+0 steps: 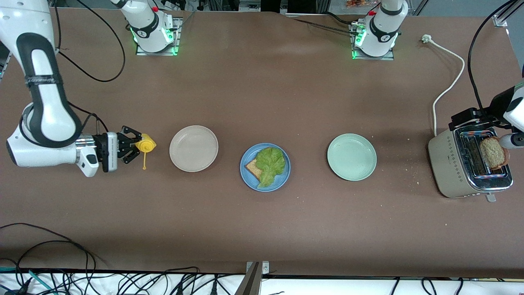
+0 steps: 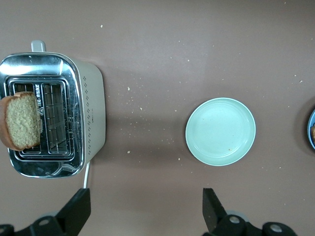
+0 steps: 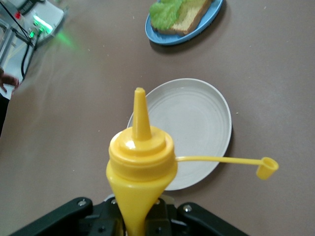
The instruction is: Make sandwich in blue plate with both arms
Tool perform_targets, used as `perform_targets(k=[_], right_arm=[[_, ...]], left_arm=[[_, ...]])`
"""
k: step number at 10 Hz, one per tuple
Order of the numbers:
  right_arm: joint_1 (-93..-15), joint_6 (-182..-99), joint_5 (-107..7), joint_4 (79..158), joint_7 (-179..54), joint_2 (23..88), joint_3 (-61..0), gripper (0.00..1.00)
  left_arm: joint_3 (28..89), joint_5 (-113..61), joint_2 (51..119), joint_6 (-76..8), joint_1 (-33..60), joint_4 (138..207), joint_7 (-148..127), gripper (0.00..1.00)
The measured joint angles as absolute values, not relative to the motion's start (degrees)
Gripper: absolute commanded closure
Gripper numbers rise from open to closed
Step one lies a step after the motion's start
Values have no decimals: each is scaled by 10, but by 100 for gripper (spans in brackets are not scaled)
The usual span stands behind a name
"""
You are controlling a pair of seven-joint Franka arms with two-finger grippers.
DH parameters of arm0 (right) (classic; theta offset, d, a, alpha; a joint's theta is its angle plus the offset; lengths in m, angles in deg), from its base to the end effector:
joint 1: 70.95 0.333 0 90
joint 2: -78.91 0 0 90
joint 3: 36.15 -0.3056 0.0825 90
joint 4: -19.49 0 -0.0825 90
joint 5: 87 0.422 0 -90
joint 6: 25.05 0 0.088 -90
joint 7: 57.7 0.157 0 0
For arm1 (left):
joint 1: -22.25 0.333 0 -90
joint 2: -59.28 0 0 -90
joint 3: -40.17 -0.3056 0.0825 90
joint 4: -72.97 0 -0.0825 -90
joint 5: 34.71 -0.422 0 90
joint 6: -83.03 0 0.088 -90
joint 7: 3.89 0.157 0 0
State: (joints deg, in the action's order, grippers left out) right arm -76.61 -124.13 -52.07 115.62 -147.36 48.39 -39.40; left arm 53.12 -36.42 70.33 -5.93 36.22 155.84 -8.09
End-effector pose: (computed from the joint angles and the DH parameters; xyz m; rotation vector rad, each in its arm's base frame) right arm 0.6381 0.0526 0.2120 -1.9232 -1.4180 -0.1321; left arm 0.6390 0.0263 0.5093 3.1246 0.1450 -0.1284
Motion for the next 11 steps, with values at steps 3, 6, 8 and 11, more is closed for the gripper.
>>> perform_targets(k=[3,6,8,11], right_arm=[[-724,-1250,-646,1095,-1311,493,-458,95],[-627,-1267,-771,1044,-1215,494,-472,95],[-554,-1274,-870,1023,-1137,491,-473,94],[-467,-1275,-1004,1001,-1046,464,-472,94]], left_arm=[[531,-364,703,-59,362,1558,-81,0],[531,-364,703,-59,362,1558,-81,0],[530,-364,703,-59,362,1558,-81,0],[530,-364,703,-59,363,1558,-81,0]])
